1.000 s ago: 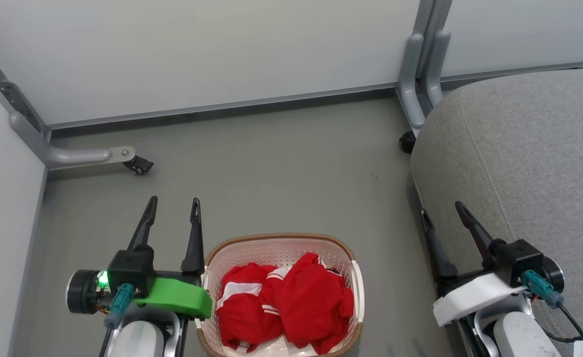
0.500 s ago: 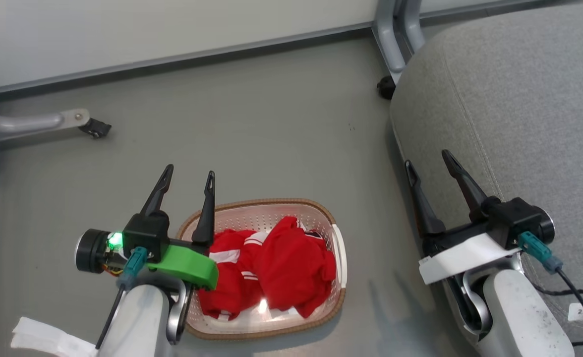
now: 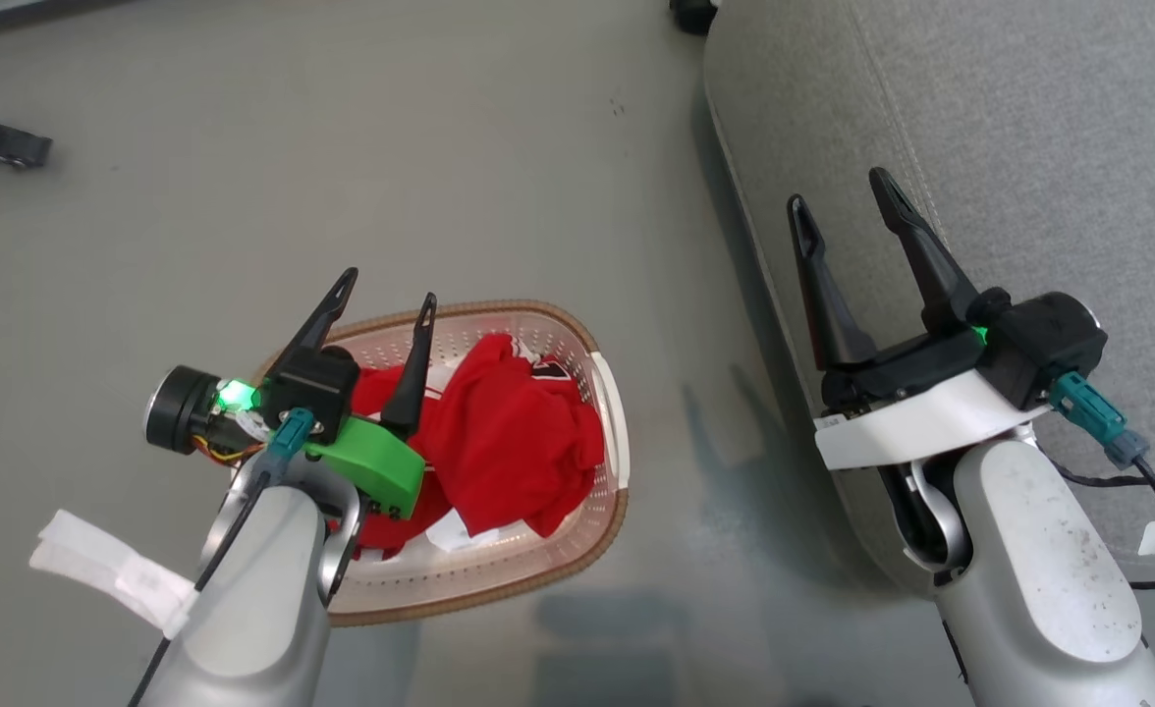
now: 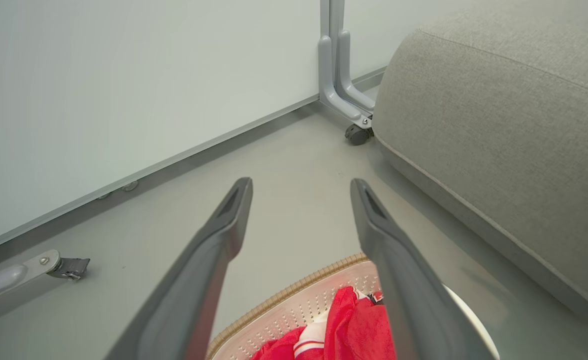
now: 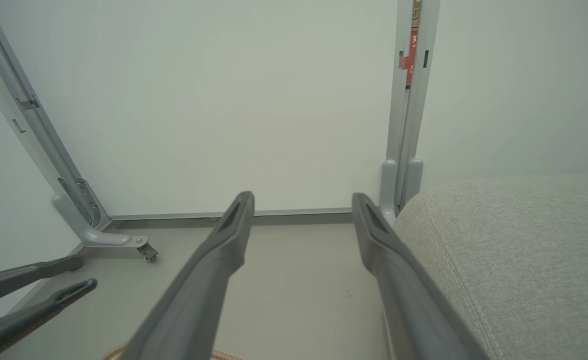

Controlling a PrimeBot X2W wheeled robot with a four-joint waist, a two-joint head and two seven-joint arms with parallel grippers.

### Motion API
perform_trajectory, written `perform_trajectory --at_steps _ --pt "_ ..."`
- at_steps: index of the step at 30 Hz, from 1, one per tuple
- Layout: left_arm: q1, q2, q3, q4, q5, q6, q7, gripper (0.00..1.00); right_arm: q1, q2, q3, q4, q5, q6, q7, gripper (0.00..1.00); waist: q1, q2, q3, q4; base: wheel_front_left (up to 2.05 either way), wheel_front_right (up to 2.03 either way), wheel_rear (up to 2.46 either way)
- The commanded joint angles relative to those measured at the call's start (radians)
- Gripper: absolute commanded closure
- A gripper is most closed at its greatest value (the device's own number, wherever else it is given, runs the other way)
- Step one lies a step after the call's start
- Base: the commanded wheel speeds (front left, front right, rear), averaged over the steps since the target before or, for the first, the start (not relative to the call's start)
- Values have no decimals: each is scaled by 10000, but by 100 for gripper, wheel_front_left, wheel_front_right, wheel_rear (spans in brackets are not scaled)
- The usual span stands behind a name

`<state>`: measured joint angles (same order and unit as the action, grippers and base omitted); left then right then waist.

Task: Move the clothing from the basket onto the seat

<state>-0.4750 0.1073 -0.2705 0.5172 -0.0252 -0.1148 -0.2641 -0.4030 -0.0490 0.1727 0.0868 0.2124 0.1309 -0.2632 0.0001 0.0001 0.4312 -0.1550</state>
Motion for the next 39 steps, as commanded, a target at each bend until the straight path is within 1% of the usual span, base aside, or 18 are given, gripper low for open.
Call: perform_trajectory --at_steps 1,10,18,27,31,39 --pt "-356 117 -91 161 122 -57 -9 0 -210 -24 16 -64 84 -3 -23 0 -1 -1 1092 -784 0 0 0" --pt "-1550 381 -776 1622 87 -149 -9 0 -713 -23 57 -345 276 -3 -23 0 -1 -1 2326 -1204 0 0 0" --pt "-2427 737 -1541 2740 125 -166 -9 0 -1142 -24 182 -565 336 -3 -25 0 -1 -1 3298 -1314 0 0 0" --pt "-3069 936 -2667 3889 -256 -170 -9 0 -1543 -26 344 -647 379 -3 -25 0 -1 -1 4049 -1427 0 0 0" --pt "-3287 1006 -3015 4502 -361 -171 -9 0 -1608 -24 308 -696 377 -3 -25 0 -1 -1 4320 -1503 0 0 0" --pt "-3819 967 -3601 5608 -479 -172 -8 0 -1656 -26 292 -755 396 -3 -25 0 -1 -1 4771 -1562 0 0 0"
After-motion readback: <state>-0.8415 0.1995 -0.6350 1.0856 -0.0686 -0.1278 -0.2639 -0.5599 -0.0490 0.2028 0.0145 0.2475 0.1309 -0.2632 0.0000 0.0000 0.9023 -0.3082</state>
